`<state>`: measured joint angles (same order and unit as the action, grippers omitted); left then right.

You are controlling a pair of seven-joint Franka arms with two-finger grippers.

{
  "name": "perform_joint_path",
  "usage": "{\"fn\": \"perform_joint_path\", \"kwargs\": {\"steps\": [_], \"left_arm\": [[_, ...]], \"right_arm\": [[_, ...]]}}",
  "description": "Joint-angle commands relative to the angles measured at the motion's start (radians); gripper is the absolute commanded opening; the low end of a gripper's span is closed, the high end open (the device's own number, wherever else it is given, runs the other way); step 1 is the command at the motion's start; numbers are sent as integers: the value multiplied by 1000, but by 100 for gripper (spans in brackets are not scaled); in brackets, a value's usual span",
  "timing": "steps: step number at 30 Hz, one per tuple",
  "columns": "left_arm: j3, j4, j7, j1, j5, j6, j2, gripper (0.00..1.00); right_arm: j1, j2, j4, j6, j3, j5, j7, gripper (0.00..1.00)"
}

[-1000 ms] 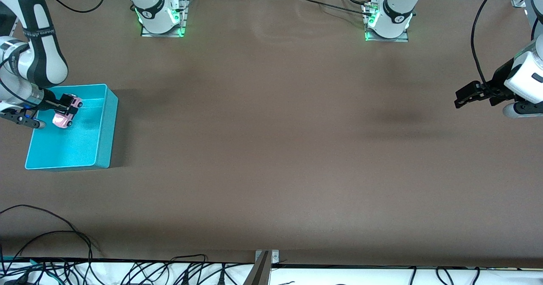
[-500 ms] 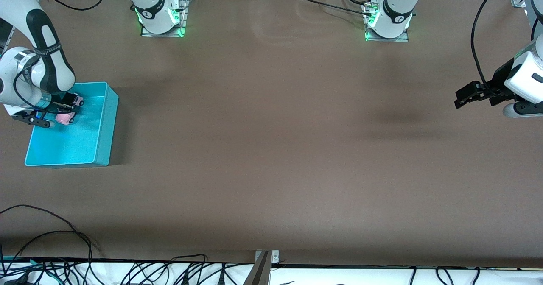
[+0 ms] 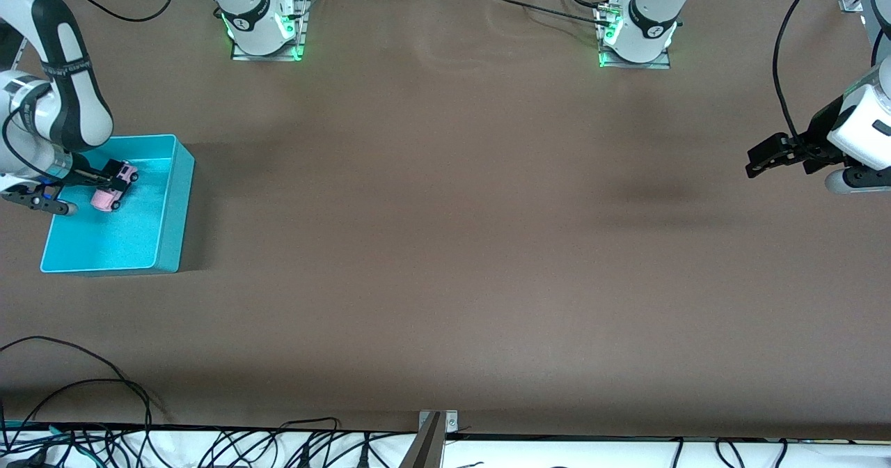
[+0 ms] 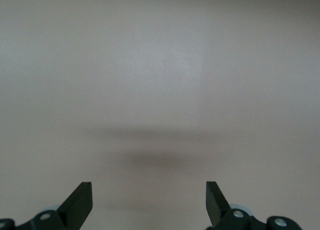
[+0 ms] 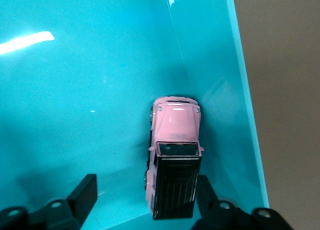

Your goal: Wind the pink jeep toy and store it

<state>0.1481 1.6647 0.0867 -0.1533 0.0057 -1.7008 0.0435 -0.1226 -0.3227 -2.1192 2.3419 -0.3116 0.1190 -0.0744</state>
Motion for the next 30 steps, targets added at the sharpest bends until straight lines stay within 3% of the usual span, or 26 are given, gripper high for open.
{"fn": "perform_joint_path", "kwargs": {"steps": [1, 14, 19, 25, 30], "left_arm": [[2, 12, -27, -8, -4, -10, -13, 100], [2, 12, -27, -8, -4, -11, -10, 100], [2, 12, -27, -8, -4, -11, -8, 100], [2, 10, -27, -8, -4, -11, -8, 100], [2, 10, -27, -8, -6, -11, -7, 100]], "right_arm": [[-5, 92, -13, -87, 25, 11, 16, 100], [38, 254, 11, -280, 34, 8, 31, 100], [67, 249, 125, -476, 37, 13, 191, 100], [81, 196, 341, -697, 89, 11, 189, 100], [81, 172, 461, -748, 149, -42, 194, 100]]}}
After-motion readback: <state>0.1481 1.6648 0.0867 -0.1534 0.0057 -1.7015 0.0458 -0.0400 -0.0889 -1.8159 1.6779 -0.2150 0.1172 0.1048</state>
